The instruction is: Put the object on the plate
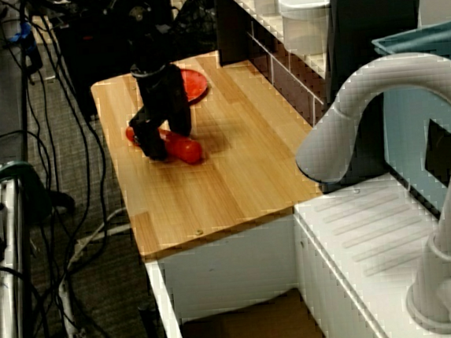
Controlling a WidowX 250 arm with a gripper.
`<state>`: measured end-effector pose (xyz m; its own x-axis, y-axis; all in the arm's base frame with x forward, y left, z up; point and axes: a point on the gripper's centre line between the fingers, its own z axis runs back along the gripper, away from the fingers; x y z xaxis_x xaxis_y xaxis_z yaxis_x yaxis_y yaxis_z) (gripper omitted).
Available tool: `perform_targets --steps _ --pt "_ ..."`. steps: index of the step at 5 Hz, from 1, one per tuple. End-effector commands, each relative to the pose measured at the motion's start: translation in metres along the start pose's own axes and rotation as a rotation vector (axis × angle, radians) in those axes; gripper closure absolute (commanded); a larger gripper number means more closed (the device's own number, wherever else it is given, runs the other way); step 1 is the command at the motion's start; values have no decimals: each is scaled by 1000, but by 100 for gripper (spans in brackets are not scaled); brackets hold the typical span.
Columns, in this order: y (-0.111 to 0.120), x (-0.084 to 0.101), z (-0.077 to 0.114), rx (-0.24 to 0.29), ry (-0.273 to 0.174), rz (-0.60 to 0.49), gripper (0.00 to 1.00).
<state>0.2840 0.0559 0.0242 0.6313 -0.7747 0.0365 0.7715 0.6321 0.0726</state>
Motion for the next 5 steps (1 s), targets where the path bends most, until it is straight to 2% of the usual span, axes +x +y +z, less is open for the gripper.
perform_targets --steps 1,2,3,4,5 --pt "11 3 6 14 -11 11 100" --pt "15 3 22 14 -29 12 100" --pt "22 4 52 8 -75 20 100" --pt "40 -5 79 35 -123 95 100" --pt "59 -17 91 48 -150 143 100"
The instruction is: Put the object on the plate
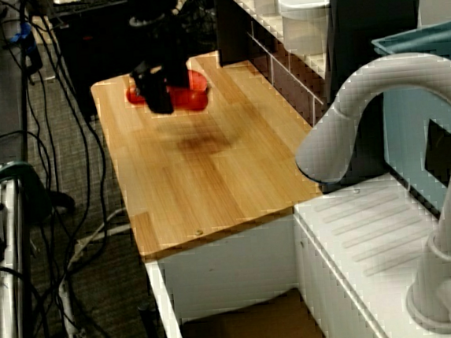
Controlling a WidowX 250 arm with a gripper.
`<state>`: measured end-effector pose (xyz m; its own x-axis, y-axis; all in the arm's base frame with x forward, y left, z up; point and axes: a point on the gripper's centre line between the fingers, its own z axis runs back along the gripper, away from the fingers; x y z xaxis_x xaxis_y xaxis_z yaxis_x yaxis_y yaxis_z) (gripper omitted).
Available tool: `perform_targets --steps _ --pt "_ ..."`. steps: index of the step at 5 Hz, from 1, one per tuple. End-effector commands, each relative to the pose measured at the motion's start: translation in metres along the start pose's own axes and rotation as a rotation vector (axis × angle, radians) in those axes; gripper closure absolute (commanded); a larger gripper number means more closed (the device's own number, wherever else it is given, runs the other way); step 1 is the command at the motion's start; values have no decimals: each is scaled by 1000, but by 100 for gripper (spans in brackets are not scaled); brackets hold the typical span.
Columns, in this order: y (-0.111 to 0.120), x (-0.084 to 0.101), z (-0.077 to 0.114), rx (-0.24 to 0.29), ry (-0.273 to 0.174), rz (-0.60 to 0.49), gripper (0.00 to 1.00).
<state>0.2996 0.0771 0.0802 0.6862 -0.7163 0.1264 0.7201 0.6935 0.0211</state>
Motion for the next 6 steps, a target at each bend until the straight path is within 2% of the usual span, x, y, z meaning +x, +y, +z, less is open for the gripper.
perform_targets --steps 1,2,3,4,6 --pt "60 -30 41 153 -77 151 100" --pt "87 -52 36 191 -87 237 100" --pt "100 -65 37 201 -104 287 100" --pt "106 -68 32 202 -96 300 100" --pt "95 -70 16 224 -58 281 100"
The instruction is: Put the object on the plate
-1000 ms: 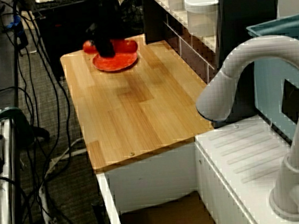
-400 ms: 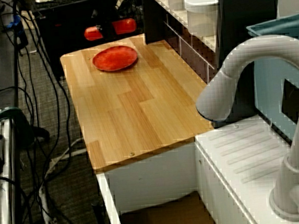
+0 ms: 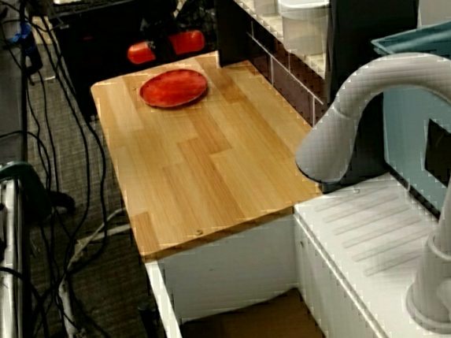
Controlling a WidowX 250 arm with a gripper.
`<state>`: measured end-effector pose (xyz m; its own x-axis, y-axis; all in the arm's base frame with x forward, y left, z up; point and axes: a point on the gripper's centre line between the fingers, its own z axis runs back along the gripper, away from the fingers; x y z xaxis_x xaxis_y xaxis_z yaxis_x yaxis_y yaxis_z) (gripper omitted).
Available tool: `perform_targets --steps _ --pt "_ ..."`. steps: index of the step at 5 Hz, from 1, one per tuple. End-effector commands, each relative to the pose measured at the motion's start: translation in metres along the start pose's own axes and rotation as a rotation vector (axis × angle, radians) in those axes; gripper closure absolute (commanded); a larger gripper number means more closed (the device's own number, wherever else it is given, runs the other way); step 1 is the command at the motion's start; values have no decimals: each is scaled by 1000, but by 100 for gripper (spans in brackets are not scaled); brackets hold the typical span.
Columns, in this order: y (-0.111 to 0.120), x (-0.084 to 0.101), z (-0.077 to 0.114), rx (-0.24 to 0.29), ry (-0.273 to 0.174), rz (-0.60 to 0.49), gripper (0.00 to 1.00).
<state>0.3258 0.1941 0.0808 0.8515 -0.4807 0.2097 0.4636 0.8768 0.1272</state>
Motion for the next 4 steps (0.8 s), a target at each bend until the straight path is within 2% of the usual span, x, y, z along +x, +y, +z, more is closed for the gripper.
perform_targets --steps 1,2,3,4 --pt "-7 -9 -7 57 18 -36 100" --pt "-10 -11 -13 47 30 -55 100" --pt "-12 -12 -12 63 27 -51 100" --pt "-13 -14 -12 59 38 -43 0"
